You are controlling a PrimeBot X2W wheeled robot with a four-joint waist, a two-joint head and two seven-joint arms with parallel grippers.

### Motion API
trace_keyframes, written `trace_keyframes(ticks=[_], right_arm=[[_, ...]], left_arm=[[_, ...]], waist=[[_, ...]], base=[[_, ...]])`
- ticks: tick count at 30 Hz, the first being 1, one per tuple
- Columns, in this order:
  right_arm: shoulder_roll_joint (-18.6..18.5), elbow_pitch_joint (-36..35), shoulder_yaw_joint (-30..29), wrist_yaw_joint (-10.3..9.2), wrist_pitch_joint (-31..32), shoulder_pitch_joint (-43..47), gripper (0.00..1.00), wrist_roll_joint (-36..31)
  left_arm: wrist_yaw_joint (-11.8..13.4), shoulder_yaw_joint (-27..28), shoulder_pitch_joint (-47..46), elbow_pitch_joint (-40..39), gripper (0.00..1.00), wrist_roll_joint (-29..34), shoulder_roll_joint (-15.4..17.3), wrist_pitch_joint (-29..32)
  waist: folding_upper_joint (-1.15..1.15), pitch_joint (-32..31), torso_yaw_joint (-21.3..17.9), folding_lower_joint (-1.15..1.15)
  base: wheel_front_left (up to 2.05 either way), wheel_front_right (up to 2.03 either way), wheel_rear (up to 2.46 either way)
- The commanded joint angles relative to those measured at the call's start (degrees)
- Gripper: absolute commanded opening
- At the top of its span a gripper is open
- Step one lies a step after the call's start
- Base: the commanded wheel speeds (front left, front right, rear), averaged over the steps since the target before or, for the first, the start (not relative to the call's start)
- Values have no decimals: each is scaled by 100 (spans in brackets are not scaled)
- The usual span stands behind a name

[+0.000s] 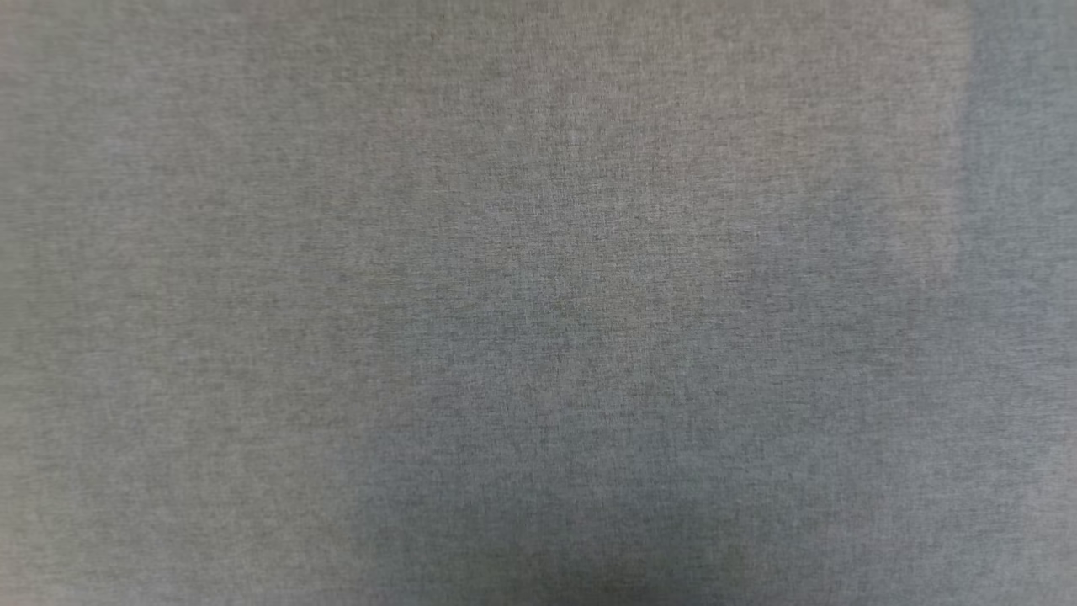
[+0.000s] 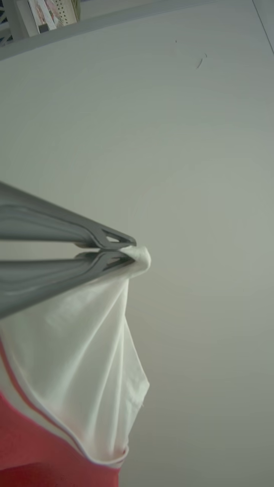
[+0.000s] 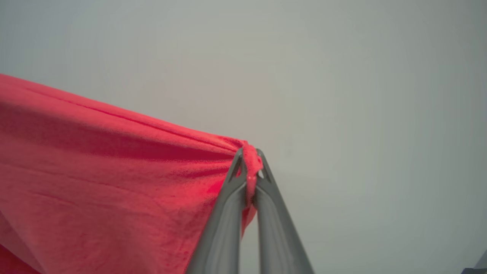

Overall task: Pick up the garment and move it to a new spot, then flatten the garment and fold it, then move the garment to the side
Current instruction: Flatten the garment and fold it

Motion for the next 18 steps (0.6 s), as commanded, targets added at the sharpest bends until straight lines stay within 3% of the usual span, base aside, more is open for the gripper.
trace_keyframes(ticks=[1,5,10,14,18], right_arm=[[44,217,-55,-11,-224,-206,0,-126],[246,803,-25,-11,-796,-650,0,-396],[357,1299,216,-11,-1407,-832,0,-523],[363,1507,419,-11,-1739,-680,0,-365],[291,1607,680,-11,-1953,-367,0,-149]], left_arm=[[-23,-16,-304,275,0,159,-11,-204],[-106,-147,-744,1037,0,400,-223,-809],[-251,-258,-614,1632,0,398,-422,-1141],[-324,-209,-128,1702,0,256,-528,-1206],[-357,-19,609,1281,0,155,-645,-1212]], waist=[[0,392,-118,-1],[0,528,-95,-1],[0,607,-7,-1],[0,617,54,-1],[0,598,125,-1]], base=[[0,0,0],[0,0,0],[0,0,0],[0,0,0],[0,0,0]])
